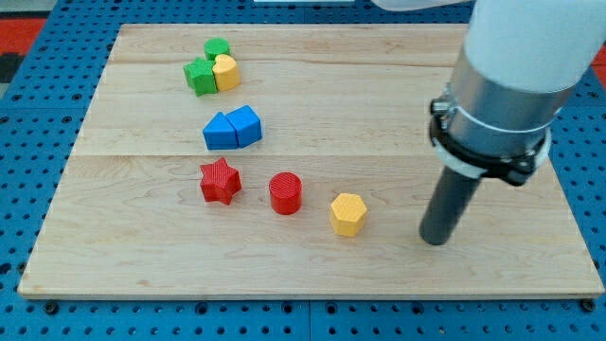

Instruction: Push the yellow hexagon right beside the blue cube

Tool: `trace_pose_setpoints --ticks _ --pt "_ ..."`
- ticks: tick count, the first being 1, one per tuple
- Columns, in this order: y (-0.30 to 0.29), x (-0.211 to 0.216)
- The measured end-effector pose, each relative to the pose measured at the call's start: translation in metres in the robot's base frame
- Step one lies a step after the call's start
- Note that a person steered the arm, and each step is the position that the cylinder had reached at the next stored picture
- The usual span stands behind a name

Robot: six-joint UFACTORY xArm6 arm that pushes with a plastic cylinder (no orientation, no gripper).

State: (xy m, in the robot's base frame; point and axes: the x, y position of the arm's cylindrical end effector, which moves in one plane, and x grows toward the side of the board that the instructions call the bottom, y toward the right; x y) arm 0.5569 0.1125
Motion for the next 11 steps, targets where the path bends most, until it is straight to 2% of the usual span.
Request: trace_pose_setpoints --ticks 1,2,4,5,6,7,8,9,10,11 --pt "-0.056 0.018" --pt "-0.055 0.021" --pt "-0.035 -0.052" --pt "0.005 0.005" --pt "-0.070 0.019" --pt "-0.112 0.019" --pt "-0.108 -0.020" --pt "-0.016 -0.007" --pt "-0.026 -0.020" --pt "-0.075 -0.038"
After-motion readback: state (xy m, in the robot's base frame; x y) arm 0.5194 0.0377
